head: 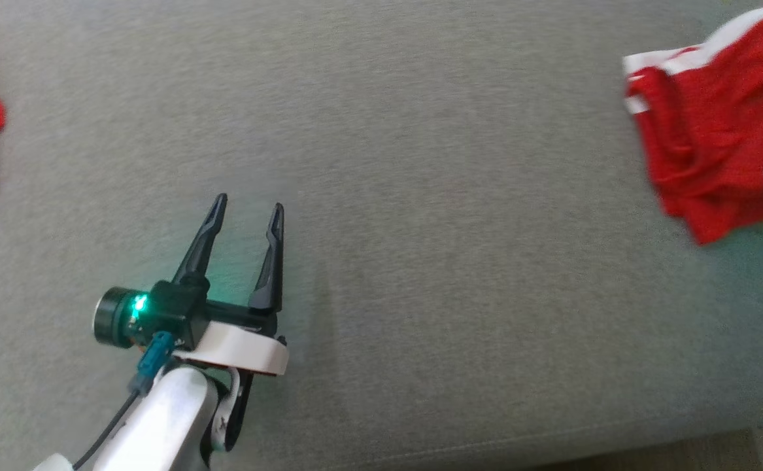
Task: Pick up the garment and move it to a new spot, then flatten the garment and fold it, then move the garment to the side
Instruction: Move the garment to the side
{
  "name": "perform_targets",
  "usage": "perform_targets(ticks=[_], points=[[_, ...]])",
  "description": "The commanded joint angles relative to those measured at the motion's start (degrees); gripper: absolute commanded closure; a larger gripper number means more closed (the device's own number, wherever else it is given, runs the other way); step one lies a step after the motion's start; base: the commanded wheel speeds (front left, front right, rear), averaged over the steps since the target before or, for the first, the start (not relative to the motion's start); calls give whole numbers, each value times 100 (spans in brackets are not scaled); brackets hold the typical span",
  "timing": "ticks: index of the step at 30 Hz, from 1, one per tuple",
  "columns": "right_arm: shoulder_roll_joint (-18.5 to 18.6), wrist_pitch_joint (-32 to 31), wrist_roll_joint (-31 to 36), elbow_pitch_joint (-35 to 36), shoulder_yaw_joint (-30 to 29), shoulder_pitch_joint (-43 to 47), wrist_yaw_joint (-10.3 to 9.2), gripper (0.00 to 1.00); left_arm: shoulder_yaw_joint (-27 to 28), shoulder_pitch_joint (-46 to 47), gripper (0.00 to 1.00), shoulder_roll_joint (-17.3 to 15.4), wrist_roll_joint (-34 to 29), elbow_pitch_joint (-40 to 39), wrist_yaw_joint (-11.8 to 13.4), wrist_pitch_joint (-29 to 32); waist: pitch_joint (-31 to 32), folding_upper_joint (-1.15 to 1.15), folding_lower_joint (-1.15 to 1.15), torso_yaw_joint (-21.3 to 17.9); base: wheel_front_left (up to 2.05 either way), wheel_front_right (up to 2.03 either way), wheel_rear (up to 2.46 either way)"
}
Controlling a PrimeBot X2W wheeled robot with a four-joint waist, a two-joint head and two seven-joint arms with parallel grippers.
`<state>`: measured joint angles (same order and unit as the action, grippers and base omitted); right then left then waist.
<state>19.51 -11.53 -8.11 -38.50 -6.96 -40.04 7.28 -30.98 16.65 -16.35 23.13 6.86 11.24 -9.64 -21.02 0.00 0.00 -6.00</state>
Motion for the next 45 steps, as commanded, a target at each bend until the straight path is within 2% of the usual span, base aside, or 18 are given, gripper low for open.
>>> perform_targets(ticks=[1,10,11,12,13,14,22,28,29,34,40,45], points=[[264,40,114,83,-27,-183,21,100,219,111,0,-155,-40,-224,56,-10,-39,0,0,214,0,0,0],[1064,110,535,-449,-493,-495,21,100,257,77,0,-262,-37,-418,133,27,-203,0,0,533,0,0,0],[1111,152,592,-490,-515,-526,21,84,258,77,0,-272,-38,-438,140,35,-215,0,0,541,0,0,0],[1140,230,652,-508,-523,-556,21,62,258,78,0,-280,-39,-454,148,42,-225,0,0,547,0,0,0],[1168,317,717,-530,-548,-584,21,27,256,81,0,-284,-42,-465,156,48,-234,0,0,550,0,0,0],[1186,410,804,-548,-570,-605,21,0,252,85,0,-284,-44,-470,163,54,-237,0,0,548,0,0,0],[917,1068,1257,-713,-650,-740,21,0,208,96,0,-266,-29,-465,196,85,-157,0,0,432,0,0,0],[387,1282,996,-654,-362,-828,21,0,219,42,0,-255,54,-365,192,40,65,0,0,311,0,0,0],[387,1282,996,-654,-362,-828,21,0,219,42,0,-255,54,-365,192,40,65,0,0,311,0,0,0],[97,1468,636,-418,176,-693,21,0,317,-81,0,-197,216,-144,211,-104,514,0,0,321,0,0,0],[-574,1690,167,-68,644,-140,21,0,512,-454,0,-156,462,193,273,-288,1213,0,0,449,0,0,0],[-1019,1864,323,270,882,462,21,0,698,-838,0,-194,628,345,324,-393,1679,0,0,607,0,0,0]])
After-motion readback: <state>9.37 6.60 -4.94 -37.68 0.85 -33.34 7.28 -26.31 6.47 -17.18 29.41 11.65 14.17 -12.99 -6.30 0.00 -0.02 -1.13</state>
